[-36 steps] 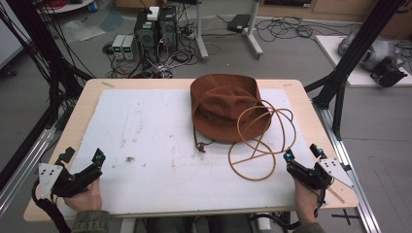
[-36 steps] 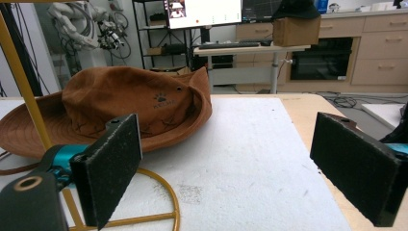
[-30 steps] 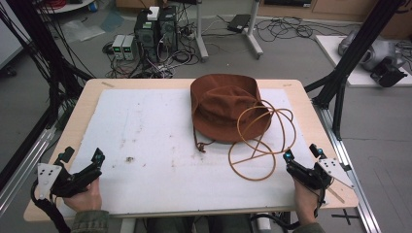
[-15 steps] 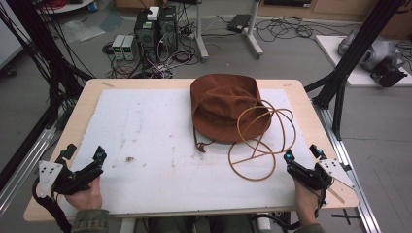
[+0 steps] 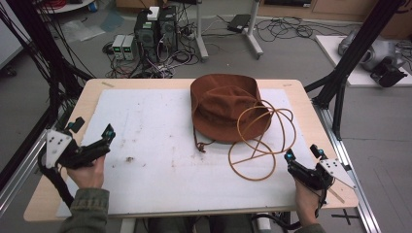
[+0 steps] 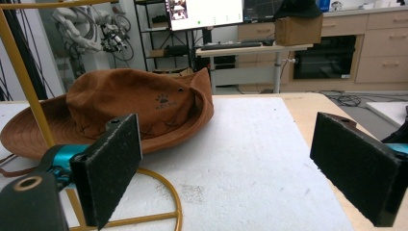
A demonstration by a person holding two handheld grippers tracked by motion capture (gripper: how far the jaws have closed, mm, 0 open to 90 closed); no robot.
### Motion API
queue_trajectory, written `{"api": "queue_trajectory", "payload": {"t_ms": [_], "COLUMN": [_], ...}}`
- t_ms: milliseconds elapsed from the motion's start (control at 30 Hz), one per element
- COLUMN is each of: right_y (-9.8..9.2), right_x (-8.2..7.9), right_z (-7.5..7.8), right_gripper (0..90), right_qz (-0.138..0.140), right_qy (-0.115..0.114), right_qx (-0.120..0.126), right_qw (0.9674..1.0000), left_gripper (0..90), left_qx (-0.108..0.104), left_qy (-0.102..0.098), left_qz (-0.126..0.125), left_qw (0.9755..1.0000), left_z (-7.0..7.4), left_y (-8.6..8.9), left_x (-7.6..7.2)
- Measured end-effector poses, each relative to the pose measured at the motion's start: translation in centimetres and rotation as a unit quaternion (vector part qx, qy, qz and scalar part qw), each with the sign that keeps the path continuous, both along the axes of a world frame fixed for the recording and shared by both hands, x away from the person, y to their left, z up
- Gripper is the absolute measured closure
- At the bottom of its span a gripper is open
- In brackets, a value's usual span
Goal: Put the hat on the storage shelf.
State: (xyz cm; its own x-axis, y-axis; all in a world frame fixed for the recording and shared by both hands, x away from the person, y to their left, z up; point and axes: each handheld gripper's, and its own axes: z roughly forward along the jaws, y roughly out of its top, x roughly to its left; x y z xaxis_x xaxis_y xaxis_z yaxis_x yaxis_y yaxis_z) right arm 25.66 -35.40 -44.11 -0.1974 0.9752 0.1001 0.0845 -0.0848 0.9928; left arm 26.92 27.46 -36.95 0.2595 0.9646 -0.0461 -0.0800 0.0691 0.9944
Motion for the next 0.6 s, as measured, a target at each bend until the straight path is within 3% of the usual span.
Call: {"api": "queue_trajectory", "payload": {"t_ms": [200, 233, 267, 300, 367, 400, 433, 533, 567, 600], "right_y": [0.0, 0.0, 0.1, 0.1, 0.1, 0.2, 0.2, 0.4, 0.4, 0.5], "right_x": [0.0, -0.1, -0.1, -0.1, -0.1, -0.1, -0.1, 0.1, 0.1, 0.1], "right_z": [0.0, 0.0, 0.0, 0.0, 0.0, 0.0, 0.0, -0.1, -0.1, -0.1], "right_gripper": [10.1, 10.1, 10.1, 10.1, 10.1, 10.1, 10.1, 10.1, 10.1, 10.1], "right_qz": [0.002, 0.003, 0.003, 0.004, 0.007, 0.007, 0.007, 0.013, 0.014, 0.017], "right_qy": [-0.001, 0.002, 0.002, 0.001, -0.001, 0.001, 0.001, 0.001, 0.003, 0.005], "right_qx": [0.004, 0.006, 0.007, 0.006, 0.005, 0.008, 0.008, 0.008, 0.010, 0.012], "right_qw": [1.0000, 1.0000, 1.0000, 1.0000, 1.0000, 0.9999, 0.9999, 0.9999, 0.9999, 0.9998], "left_gripper": [6.6, 6.8, 6.8, 6.8, 6.8, 6.8, 6.8, 6.8, 6.8, 6.8], "left_qx": [0.004, 0.004, 0.004, 0.008, 0.010, 0.013, 0.013, 0.033, 0.048, 0.054], "left_qy": [-0.009, -0.012, -0.012, -0.014, -0.013, -0.003, -0.003, 0.017, 0.039, 0.054], "left_qz": [-0.020, -0.025, -0.025, -0.042, -0.055, -0.091, -0.091, -0.137, -0.151, -0.154], "left_qw": [0.9997, 0.9996, 0.9996, 0.9990, 0.9983, 0.9957, 0.9957, 0.9898, 0.9866, 0.9852], "left_z": [4.7, 6.4, 6.4, 8.1, 8.9, 10.3, 10.3, 11.3, 11.3, 11.1], "left_y": [-0.6, -0.6, -0.6, -0.6, -0.7, -1.0, -1.0, -1.9, -2.7, -3.1], "left_x": [3.5, 4.7, 4.7, 5.9, 6.6, 8.2, 8.2, 10.8, 12.5, 13.2]}}
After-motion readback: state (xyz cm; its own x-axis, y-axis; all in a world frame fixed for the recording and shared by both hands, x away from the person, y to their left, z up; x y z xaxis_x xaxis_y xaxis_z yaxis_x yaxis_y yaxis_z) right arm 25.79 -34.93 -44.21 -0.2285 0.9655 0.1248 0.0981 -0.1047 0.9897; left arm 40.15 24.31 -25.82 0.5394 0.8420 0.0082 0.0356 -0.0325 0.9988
